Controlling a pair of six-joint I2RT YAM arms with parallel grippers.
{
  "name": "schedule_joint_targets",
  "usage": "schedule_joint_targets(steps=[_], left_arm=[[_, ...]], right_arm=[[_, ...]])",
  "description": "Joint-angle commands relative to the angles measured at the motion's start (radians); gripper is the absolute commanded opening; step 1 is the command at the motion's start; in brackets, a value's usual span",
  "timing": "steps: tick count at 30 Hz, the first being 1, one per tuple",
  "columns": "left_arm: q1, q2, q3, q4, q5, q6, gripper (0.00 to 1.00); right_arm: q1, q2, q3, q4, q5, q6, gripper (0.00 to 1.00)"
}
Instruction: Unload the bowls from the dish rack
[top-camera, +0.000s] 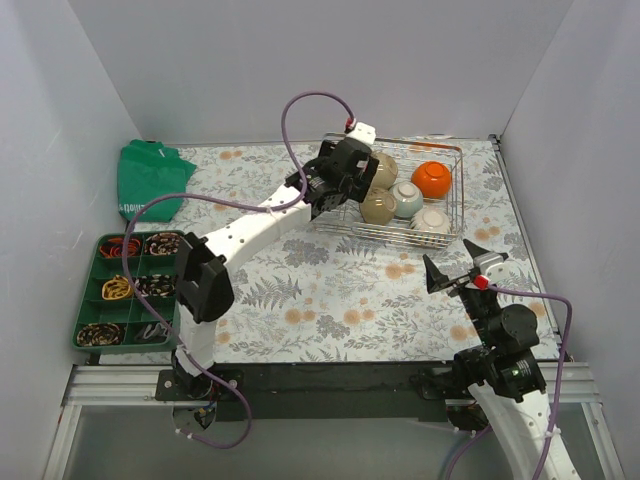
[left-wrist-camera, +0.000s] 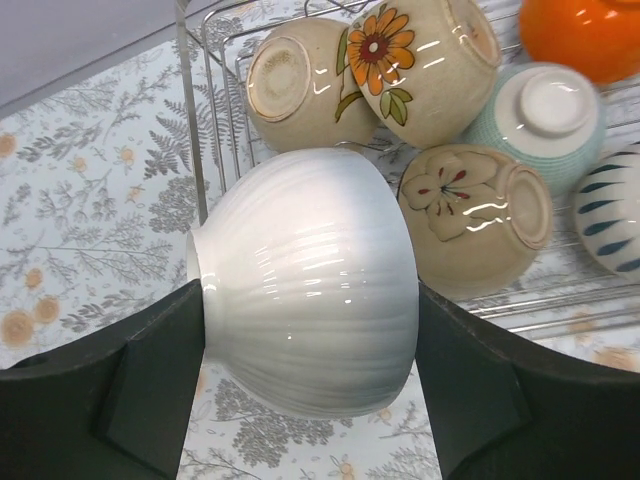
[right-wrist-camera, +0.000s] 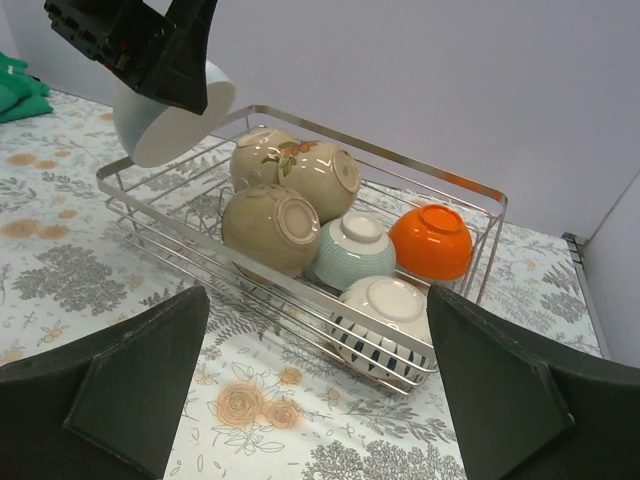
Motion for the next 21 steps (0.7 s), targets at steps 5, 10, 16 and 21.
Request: schedule_joint_targets(steps=[5, 10, 16, 21], left_arm=[[0.125, -0.331, -0.193, 0.146, 0.228, -0.247, 0.11], [0.220, -0.531, -0.414, 0.215, 0.393, -0.409, 0.10], [0.280, -0.682, -0.627, 0.249, 0.485, -0.483, 0.11], [0.293, -0.819, -0.791, 0.304, 0.517, -0.577, 0.11]], right_arm=[[0.006, -0.066, 0.097, 0.022, -0.134, 0.098, 0.99], [0.006, 0.092, 0.153, 0.039, -0.307, 0.188, 0.99], [0.004, 0.313, 0.183, 0.126, -0.525, 0.271, 0.99], [0.006, 0.598, 0.198, 0.292, -0.695, 0.429, 0.99]])
